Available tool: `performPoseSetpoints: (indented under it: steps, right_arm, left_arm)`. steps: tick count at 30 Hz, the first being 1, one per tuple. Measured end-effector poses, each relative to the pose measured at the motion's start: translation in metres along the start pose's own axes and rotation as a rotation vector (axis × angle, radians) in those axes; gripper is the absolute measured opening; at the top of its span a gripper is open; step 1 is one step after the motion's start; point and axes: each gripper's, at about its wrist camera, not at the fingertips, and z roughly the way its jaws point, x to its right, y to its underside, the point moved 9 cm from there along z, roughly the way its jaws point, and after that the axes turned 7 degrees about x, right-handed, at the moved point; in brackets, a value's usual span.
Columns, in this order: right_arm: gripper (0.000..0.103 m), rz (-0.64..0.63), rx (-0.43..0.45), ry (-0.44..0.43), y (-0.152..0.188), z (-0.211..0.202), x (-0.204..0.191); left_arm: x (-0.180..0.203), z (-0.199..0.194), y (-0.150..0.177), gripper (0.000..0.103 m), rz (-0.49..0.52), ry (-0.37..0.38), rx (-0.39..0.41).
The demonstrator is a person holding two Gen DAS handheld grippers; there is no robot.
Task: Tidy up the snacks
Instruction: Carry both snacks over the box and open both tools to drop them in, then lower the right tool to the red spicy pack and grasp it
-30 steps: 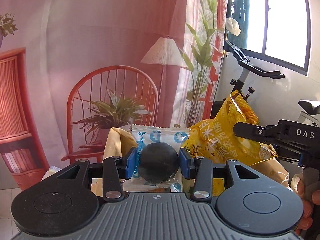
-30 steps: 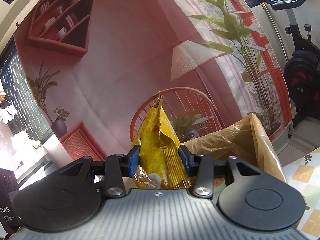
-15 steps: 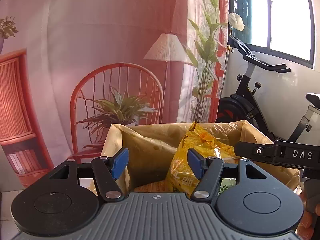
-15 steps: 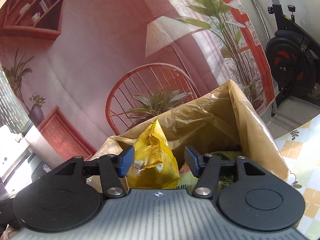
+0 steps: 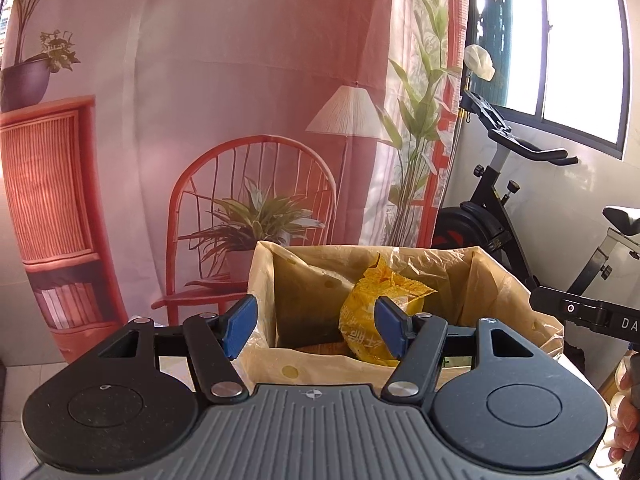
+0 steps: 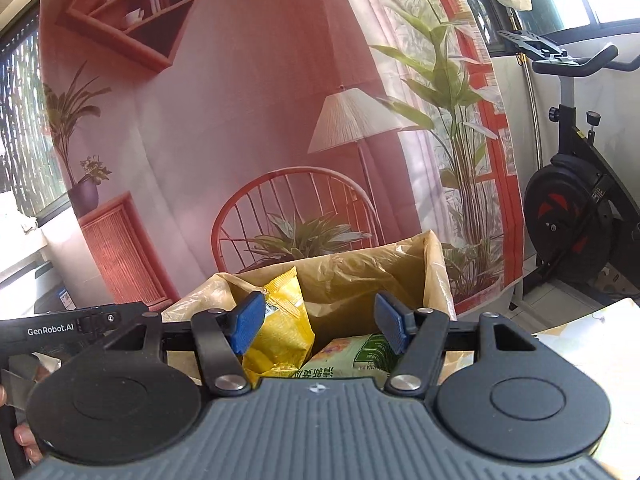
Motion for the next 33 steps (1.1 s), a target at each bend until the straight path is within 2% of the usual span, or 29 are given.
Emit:
performPoseSetpoints:
  steps: [10, 13, 17, 23, 31, 33]
  right_arm:
    - [0.065, -0.034, 0.033, -0.037, 0.028, -0.044, 0.007]
    - [0.065, -0.081, 0.043, -0.048, 0.043, -0.057, 0.007]
    - [0.065, -0.112, 0.023, -0.051, 0.067, -0.068, 0.011]
    - [0.064, -0.123, -0.063, 0.000, 0.111, -0.067, 0.034]
    - [0.061, -0.129, -0.285, 0.099, 0.164, -0.043, 0.090]
    - [0.061, -0.124, -0.321, 0.095, 0.173, -0.040, 0.098]
  left_arm:
    - [-0.025, -0.035, 0.036, 0.067, -0.031, -0.012, -0.029]
    - [-0.029, -0.045, 0.051, 0.067, -0.038, -0.046, -0.036]
    - [-0.030, -0.056, 0.075, 0.067, -0.105, -0.066, -0.038]
    - [-0.030, -0.050, 0.111, 0.067, -0.133, -0.095, -0.096]
    - [-0.039, -0.044, 0.129, 0.067, -0.137, -0.141, -0.116]
    - [-0.041, -0.042, 0.133, 0.067, -0.137, -0.150, -0.122]
